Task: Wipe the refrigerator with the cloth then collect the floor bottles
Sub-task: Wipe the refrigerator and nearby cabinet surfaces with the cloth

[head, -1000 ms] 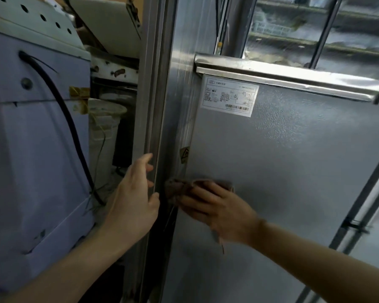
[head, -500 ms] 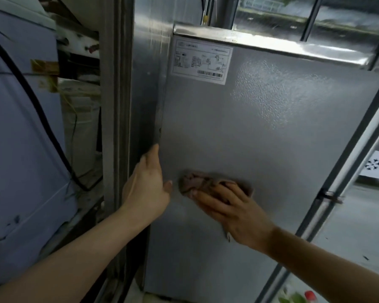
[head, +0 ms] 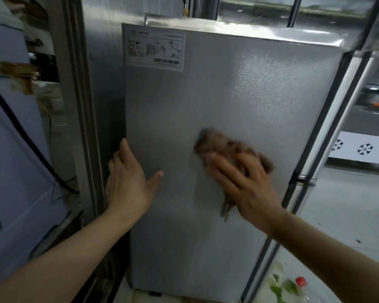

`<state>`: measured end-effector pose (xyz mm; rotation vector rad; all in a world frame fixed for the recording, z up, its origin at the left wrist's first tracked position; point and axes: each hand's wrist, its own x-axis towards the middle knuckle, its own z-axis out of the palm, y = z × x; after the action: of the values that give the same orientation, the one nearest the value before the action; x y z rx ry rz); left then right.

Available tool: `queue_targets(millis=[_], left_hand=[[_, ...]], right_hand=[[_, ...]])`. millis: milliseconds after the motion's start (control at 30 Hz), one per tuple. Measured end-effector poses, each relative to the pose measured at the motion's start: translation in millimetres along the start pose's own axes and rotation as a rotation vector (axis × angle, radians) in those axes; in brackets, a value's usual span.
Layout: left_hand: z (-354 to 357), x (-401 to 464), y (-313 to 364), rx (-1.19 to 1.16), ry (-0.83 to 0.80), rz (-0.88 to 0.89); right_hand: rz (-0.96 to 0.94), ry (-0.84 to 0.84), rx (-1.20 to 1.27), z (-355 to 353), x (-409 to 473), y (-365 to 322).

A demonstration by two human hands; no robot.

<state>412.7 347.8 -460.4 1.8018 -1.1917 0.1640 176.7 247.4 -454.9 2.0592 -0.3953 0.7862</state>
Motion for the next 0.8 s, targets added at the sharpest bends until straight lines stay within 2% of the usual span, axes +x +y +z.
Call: queue_targets(millis=[133, 167, 233, 333, 400, 533, 600, 700, 733, 800], left_hand=[[4, -2, 2, 0.061, 0.031, -0.030], [5, -3, 3, 0.073, 0.037, -0.032], [7, -4, 2, 0.083, 0.043, -0.032], [9, -3, -1, 0.066, 0.058, -0.033], [12, -2, -4, 0.068, 0.079, -0.037], [16, -2, -9, 0.081, 0.111, -0.030], [17, -2, -10, 0.085, 0.116, -0.028], [17, -3, -10, 0.074, 0.111, -0.024], [17, -4, -10, 0.068, 0.109, -0.023], [19, -4, -11, 0.071, 0.112, -0.021]], right_hand=[[-0.271, -0.312, -0.148, -6, -51, -2], [-0.306, -0.345, -0.160, -10, -51, 5], [-0.317, -0.304, -0.163, -21, -40, 28], [-0.091, -0.097, -0.154, -38, -20, 74], [0.096, -0.027, -0.159, -42, -13, 92], [0.324, 0.111, -0.037, -25, -33, 64], [0.308, 0.019, 0.006, -14, -62, 35], [0.049, -0.260, -0.158, -9, -110, 11], [-0.002, -0.307, -0.179, -13, -114, 13], [0.004, -0.291, -0.150, -22, -107, 28]])
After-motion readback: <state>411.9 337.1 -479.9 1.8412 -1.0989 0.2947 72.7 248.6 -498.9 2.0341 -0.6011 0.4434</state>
